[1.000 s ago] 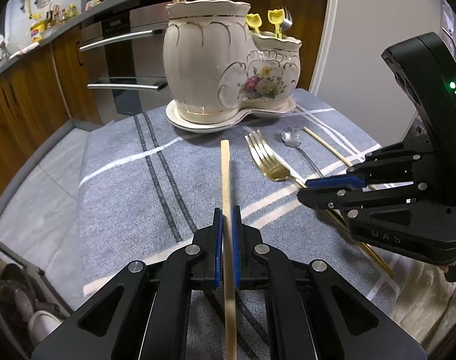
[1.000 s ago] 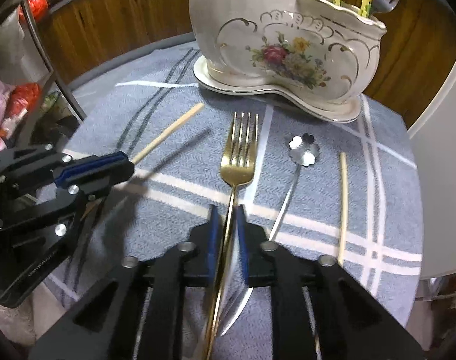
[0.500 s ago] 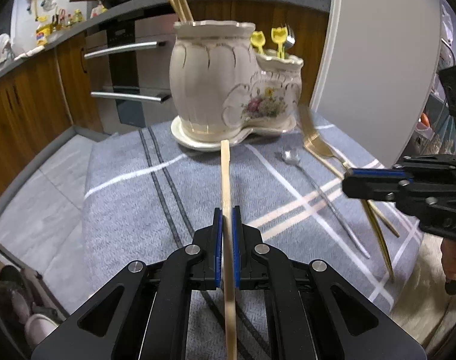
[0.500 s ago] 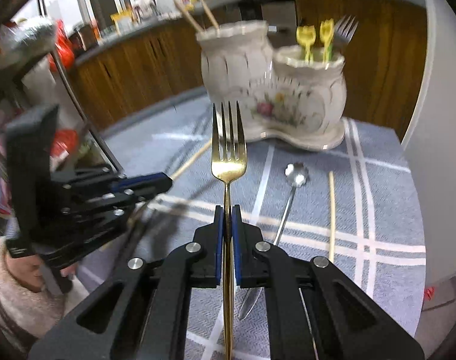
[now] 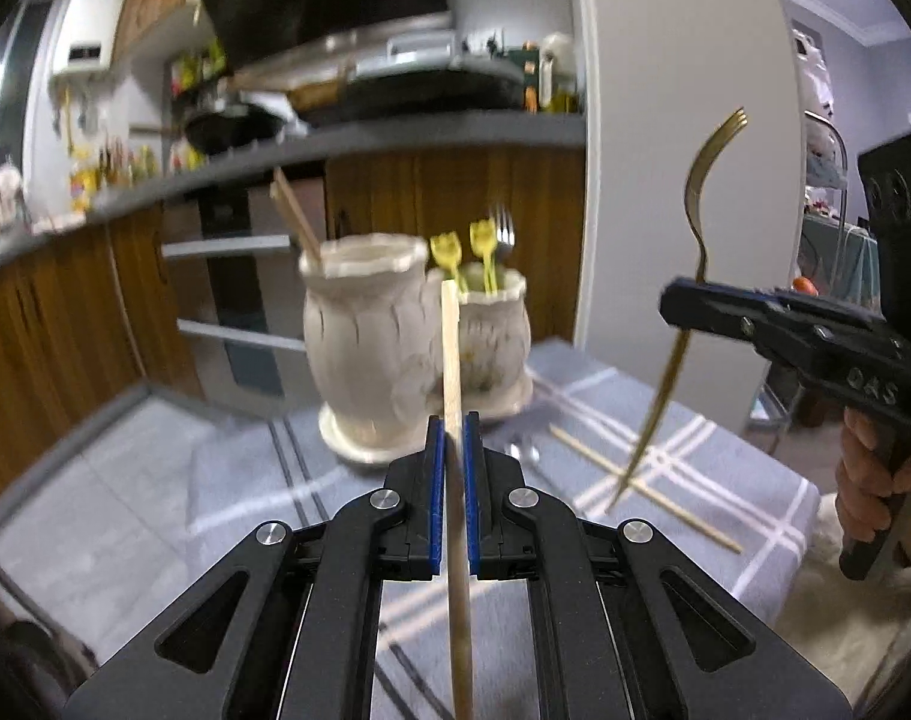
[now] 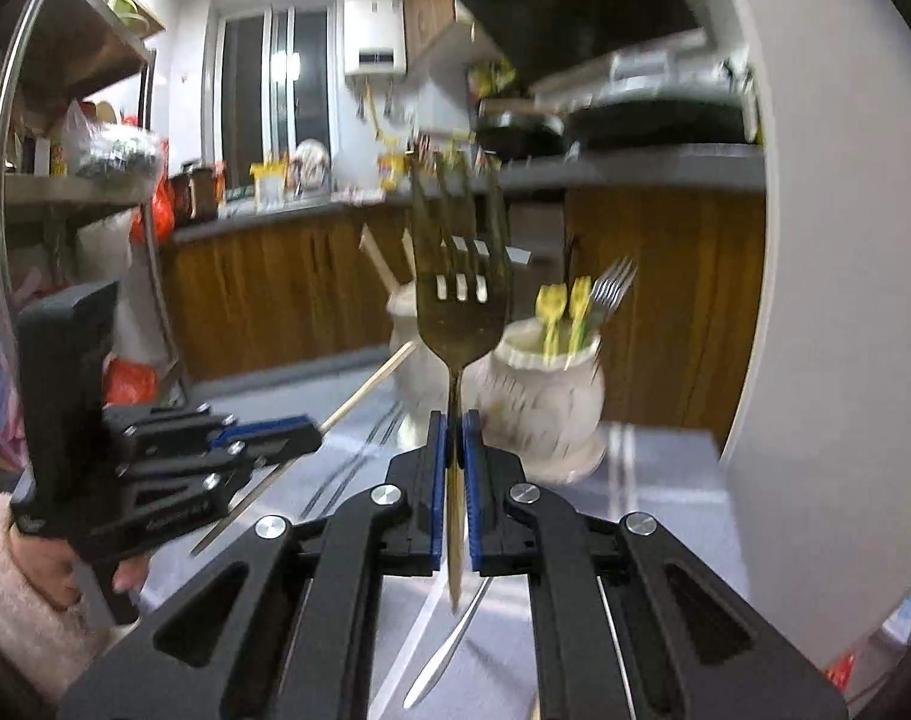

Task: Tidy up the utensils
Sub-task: 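Lift the chopstick and gold fork and lower them into the holder cups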

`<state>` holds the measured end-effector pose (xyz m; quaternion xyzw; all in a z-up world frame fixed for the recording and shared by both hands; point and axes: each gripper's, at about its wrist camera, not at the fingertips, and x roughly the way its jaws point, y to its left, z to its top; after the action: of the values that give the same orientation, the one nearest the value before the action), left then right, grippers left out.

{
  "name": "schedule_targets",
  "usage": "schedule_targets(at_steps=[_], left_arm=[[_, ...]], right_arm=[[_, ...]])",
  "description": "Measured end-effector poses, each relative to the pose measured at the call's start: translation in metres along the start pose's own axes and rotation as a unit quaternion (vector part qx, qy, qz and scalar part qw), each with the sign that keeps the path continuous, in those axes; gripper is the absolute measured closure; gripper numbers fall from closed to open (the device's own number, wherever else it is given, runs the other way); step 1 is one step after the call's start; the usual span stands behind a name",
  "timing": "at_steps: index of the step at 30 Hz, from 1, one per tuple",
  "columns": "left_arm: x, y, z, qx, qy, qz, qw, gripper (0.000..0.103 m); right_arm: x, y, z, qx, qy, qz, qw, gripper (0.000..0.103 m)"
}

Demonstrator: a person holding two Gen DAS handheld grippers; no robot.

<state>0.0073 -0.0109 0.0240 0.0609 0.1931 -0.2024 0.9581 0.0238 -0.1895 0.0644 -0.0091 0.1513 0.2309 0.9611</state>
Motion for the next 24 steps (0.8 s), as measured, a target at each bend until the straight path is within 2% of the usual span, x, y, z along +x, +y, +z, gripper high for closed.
schedule_targets(at_steps=[3,8,13,20,24], left_arm=[[-0.003,-0.001,0.012,0.0,-0.037,0.015,0.9992,0.096],[-0.006,0.009,0.045,-0.031,-0.106,0.007,0.9938,0.096],[0.013,0.025,0.086,-0.047,-0.157,0.016,0.9864,0.096],[0.057,0.046,0.124,-0.077,-0.179,0.007,0.9808,0.096],[0.079,0.048,0.131,-0.076,-0.183,0.028,0.9797,0.096]], right_arm=[[0.005,-0.006,0.014,-0.003,-0.032,-0.009,0.999,0.097],[0.015,-0.023,0.041,0.015,-0.074,0.0,0.997,0.097],[0.031,-0.047,0.068,0.047,-0.119,0.014,0.992,0.097],[0.054,-0.078,0.08,0.082,-0.141,0.021,0.986,0.097],[0.064,-0.085,0.084,0.082,-0.149,0.01,0.985,0.097]])
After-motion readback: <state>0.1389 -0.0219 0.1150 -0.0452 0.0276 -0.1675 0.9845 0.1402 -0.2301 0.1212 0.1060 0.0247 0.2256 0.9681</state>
